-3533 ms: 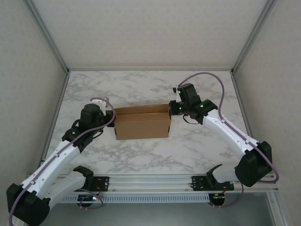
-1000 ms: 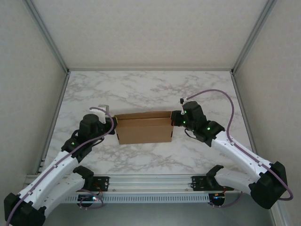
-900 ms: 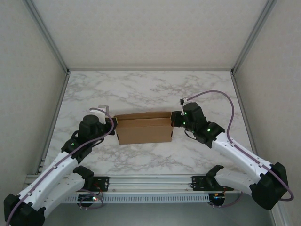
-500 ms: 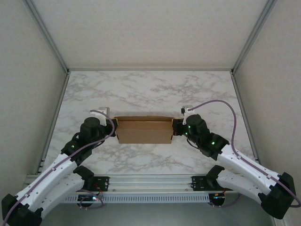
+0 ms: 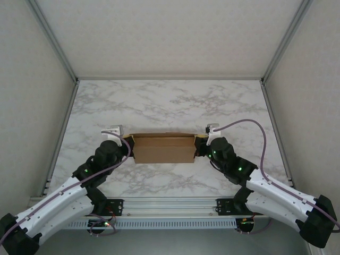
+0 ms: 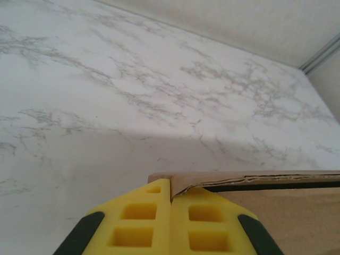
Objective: Fold the paper box
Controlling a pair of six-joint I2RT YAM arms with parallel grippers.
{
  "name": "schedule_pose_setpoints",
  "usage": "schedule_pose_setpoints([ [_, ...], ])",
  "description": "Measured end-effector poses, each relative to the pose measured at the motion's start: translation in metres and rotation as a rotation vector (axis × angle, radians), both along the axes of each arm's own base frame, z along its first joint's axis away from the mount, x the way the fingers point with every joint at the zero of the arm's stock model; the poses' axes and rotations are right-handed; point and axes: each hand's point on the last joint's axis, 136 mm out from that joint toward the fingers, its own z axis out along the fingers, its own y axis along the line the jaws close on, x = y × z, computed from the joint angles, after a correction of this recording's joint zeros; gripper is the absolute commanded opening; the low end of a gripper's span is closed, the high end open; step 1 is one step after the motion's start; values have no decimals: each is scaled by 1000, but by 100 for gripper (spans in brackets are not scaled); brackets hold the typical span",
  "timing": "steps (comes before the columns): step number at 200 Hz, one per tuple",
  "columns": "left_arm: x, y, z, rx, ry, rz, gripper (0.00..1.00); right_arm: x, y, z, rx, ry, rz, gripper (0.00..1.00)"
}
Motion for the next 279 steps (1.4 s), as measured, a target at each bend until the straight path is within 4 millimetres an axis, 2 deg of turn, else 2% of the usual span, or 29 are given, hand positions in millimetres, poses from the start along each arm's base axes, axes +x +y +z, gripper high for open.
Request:
schedule_pose_setpoints([
  [34, -11, 3, 0, -45, -42, 12, 0, -6, 3, -4, -9, -77, 37, 9],
  [55, -16, 5, -2, -76, -55, 24, 0, -10, 4, -16, -39, -82, 64, 15],
  [114, -18, 8, -6, -129, -74, 72, 0, -11, 3, -16, -47, -82, 63, 27],
  [141, -17, 8, -6, -123, -77, 83, 0, -16, -2, -16, -53, -66, 69, 37],
  [155, -17, 8, -6, -122, -78, 83, 0, -18, -3, -16, -69, -52, 79, 46],
  [192, -15, 9, -7, -108, -77, 94, 0, -24, -6, -17, -104, -19, 96, 56],
  [216, -14, 8, -7, -85, -74, 96, 0, -28, -9, -17, -109, -16, 105, 67],
  [279, -15, 10, -7, -44, -73, 102, 0, -47, -16, -10, -110, -20, 177, 66],
])
